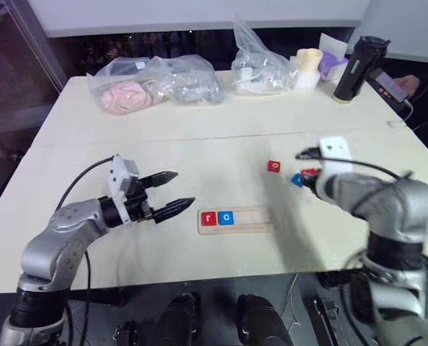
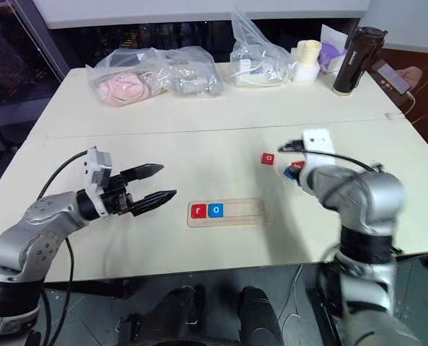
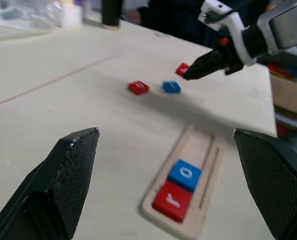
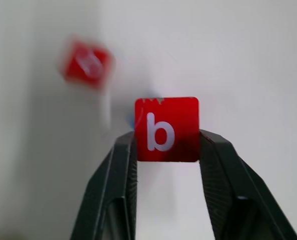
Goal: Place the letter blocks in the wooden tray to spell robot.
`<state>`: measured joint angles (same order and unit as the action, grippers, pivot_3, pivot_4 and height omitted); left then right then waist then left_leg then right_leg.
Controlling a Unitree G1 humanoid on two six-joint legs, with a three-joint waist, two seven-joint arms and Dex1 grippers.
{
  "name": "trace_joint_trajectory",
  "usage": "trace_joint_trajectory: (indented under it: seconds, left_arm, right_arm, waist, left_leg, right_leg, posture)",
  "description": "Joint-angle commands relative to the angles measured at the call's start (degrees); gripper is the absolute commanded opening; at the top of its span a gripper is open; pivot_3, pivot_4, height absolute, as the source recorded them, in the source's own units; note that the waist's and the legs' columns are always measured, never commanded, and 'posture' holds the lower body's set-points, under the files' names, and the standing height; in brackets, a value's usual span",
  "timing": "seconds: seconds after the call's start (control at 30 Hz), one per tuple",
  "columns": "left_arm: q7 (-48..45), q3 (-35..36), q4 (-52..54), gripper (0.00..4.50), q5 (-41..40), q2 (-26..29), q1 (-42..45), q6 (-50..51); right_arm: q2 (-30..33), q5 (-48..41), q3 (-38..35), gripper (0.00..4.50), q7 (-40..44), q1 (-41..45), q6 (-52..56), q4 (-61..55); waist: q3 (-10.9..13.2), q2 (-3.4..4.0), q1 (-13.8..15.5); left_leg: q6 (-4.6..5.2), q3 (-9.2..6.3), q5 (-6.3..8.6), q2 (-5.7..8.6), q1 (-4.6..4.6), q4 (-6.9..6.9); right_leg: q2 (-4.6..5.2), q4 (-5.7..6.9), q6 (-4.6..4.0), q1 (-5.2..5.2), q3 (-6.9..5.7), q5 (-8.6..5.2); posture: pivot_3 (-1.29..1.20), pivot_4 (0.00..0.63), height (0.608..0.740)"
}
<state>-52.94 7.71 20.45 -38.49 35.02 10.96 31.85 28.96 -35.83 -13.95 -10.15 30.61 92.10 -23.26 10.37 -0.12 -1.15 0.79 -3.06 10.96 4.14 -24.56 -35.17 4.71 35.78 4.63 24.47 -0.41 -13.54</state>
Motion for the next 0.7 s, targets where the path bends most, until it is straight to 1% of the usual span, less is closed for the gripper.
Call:
trace_joint_trajectory:
  seconds: [0.03, 0.07, 0.2, 0.33, 0.5, 0.57, 0.6, 0.67, 0.7]
  left_arm:
    - [-5.6, 0.2, -0.1, 4.50, -0.4, 2.5, 0.1, -2.9]
    - [-7.1, -0.1, -0.5, 4.50, -0.1, 3.3, 0.0, -3.5]
    - [-13.0, -1.6, -1.7, 4.50, 1.3, 6.0, 0.0, -6.1]
    - [-17.2, -2.9, -3.3, 4.50, 2.9, 7.7, 0.1, -8.9]
    - [-19.0, -3.3, -4.8, 4.50, 3.3, 7.9, 0.8, -10.3]
    - [-19.0, -3.7, -5.1, 4.50, 3.5, 7.6, 1.3, -10.5]
    - [-18.8, -3.9, -5.1, 4.50, 3.5, 7.4, 1.4, -10.5]
    - [-18.7, -4.1, -5.0, 4.50, 3.4, 7.4, 1.4, -10.6]
    - [-18.7, -4.2, -5.0, 4.50, 3.4, 7.4, 1.4, -10.7]
  right_arm:
    - [1.6, -8.3, 0.1, 1.12, 0.4, -4.7, 0.4, -7.4]
    - [2.2, -9.0, 0.4, 1.12, -0.1, -6.5, 0.4, -8.6]
    - [1.1, -12.1, -0.4, 1.12, -2.7, -10.8, 0.4, -10.3]
    - [0.3, -13.8, -0.3, 1.12, -5.1, -11.8, 0.4, -10.4]
    - [0.4, -16.4, -0.5, 1.12, -7.4, -12.3, 0.4, -11.0]
    - [1.1, -17.9, -0.6, 2.14, -8.2, -12.4, 0.4, -11.3]
    - [1.6, -18.9, -0.9, 2.39, -8.3, -12.3, 0.4, -11.4]
    - [2.9, -21.9, -1.7, 3.33, -7.6, -11.6, 0.4, -11.1]
    - [5.1, -23.3, -1.2, 3.90, -5.2, -10.3, 0.4, -11.4]
  waist:
    - [0.0, -0.02, -0.3]
    - [0.0, -0.01, -0.1]
    - [0.0, -0.01, 0.4]
    - [0.0, 0.00, 0.4]
    - [0.0, 0.00, 0.5]
    - [0.0, 0.00, 0.5]
    - [0.0, 0.00, 0.5]
    - [0.0, 0.00, 0.5]
    - [0.0, 0.00, 0.5]
  left_leg:
    - [0.00, 0.00, 0.00, -0.04, 0.01, 0.01]
    - [-0.01, 0.01, 0.01, -0.06, 0.02, 0.01]
    - [-0.02, -0.01, 0.01, -0.07, -0.01, 0.01]
    - [0.05, 0.00, 0.08, -0.07, -0.22, 0.01]
    - [0.19, 0.02, 0.15, -0.03, -0.72, 0.01]
    - [0.19, 0.02, 0.14, -0.03, -0.79, 0.01]
    - [0.20, 0.02, 0.14, -0.03, -0.79, 0.01]
    - [0.20, 0.03, 0.14, -0.03, -0.78, -0.02]
    - [0.20, 0.03, 0.14, -0.03, -0.78, -0.04]
  right_leg:
    - [-0.01, 0.00, 0.00, 0.00, 0.00, 0.00]
    - [-0.02, -0.01, 0.00, 0.00, 0.00, 0.00]
    - [0.01, -0.15, -0.03, -0.02, -0.01, 0.01]
    - [0.09, -0.57, -0.06, -0.02, -0.02, 0.05]
    - [0.16, -0.60, -0.03, 0.45, -0.09, 0.07]
    - [0.15, -0.58, -0.01, 0.52, -0.10, 0.07]
    - [0.15, -0.58, -0.01, 0.52, -0.10, 0.08]
    - [0.15, -0.58, 0.02, 0.49, -0.10, 0.09]
    - [0.15, -0.58, 0.02, 0.48, -0.10, 0.10]
  posture:
    - [0.00, 0.150, 0.738]
    - [0.00, 0.150, 0.738]
    - [0.00, 0.150, 0.738]
    - [0.00, 0.150, 0.738]
    - [0.00, 0.150, 0.738]
    - [0.00, 0.150, 0.738]
    - [0.00, 0.150, 0.738]
    - [0.00, 0.150, 0.738]
    - [0.00, 0.150, 0.738]
